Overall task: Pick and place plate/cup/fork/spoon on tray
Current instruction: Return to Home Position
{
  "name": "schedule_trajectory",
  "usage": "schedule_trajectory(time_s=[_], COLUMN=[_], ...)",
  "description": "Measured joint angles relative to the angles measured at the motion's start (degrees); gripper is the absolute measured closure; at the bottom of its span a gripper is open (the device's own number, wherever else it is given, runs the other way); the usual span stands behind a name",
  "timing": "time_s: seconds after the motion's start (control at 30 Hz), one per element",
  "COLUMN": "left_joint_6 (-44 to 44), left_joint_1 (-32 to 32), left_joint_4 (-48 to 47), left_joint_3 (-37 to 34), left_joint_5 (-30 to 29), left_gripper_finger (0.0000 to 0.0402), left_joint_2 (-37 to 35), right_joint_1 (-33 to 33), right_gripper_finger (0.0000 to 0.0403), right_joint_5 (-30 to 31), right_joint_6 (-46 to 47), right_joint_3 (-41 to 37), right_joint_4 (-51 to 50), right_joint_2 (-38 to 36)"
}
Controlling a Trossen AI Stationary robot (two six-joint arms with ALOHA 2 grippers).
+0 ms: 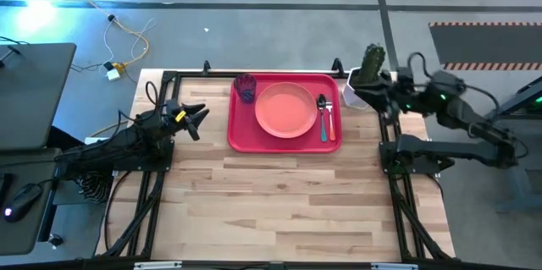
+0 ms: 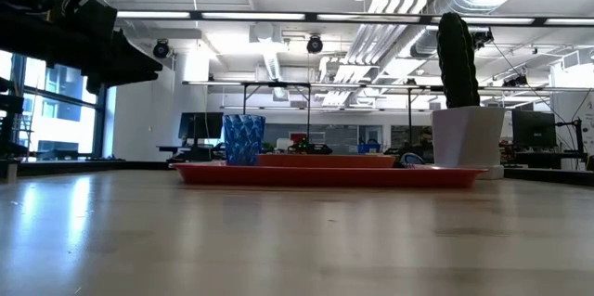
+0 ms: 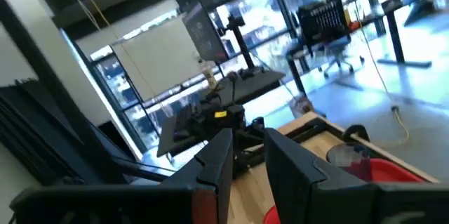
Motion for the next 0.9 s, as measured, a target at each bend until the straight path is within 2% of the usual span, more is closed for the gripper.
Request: schedule_trajectory(time_s=[0.1,0.2,0.4,0.63,0.9], left_joint_6=[0.87,0.82,0.8,0.78,0.76], left_joint_1=[0.0,0.0,0.0,0.0,0.0], left_joint_4=[-0.03,-0.04,-0.05,-0.05,-0.05], left_joint_3=[0.0,0.0,0.0,0.02,0.02], left_joint_5=[0.01,0.01,0.02,0.05,0.09], left_gripper_finger=[0.0264,0.0264,0.0264,0.0264,0.0264], left_joint_2=[-0.02,-0.02,-0.02,-0.02,-0.02], right_joint_1=[0.0,0.0,0.0,0.0,0.0], right_gripper_finger=[0.0328,0.0328,0.0328,0.0328,0.0328], right_joint_5=[0.09,2.74,8.83,9.99,9.63], right_joint_6=[0.03,0.18,-1.24,-5.42,-3.28], right_joint_3=[-8.11,-16.39,-28.19,-35.76,-43.23], right_joint_4=[3.91,9.08,10.25,10.2,12.83], right_joint_2=[-8.02,-15.2,-24.81,-28.0,-27.98])
